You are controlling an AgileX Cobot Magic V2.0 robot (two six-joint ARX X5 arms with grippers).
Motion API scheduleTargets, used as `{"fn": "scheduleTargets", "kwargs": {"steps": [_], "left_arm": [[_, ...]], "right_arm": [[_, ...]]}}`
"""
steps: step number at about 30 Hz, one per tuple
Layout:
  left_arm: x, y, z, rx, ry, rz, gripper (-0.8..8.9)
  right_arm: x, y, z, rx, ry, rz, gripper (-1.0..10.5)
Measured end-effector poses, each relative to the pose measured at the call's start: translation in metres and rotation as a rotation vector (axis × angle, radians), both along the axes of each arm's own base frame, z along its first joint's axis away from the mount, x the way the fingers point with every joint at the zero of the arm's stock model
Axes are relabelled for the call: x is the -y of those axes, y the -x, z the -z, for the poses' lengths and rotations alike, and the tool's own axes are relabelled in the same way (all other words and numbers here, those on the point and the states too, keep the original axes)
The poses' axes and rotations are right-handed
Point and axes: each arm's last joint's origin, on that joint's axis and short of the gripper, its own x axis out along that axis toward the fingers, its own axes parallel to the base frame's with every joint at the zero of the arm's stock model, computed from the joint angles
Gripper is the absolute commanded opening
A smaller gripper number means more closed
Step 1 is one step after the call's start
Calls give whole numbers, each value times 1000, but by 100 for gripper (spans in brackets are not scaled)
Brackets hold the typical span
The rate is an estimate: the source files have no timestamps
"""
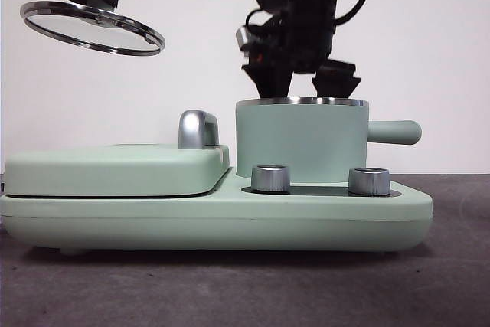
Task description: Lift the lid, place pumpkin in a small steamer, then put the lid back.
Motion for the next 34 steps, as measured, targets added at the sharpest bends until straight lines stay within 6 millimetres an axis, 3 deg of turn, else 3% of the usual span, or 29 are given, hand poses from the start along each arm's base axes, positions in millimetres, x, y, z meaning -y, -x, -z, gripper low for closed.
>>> {"fn": "scheduleTargets", "kwargs": {"steps": [6,17,24,26,31,34], "left_arm": [[0,0,0,0,0,0,10],[0,0,0,0,0,0,10],[0,0,0,1,0,0,10],[0,0,0,0,0,0,10],[0,0,0,0,0,0,10],[0,0,0,0,0,0,10]], "right_arm": [[-4,-7,3,44,-25,0,361],[-4,-7,3,44,-25,0,489],[-4,-7,3,48,-28,0,473],[-3,-5,-6,82,-47,0,403],[8,14,-72,303,-177,1,355],[13,22,-86,339,-198,1,355]]}}
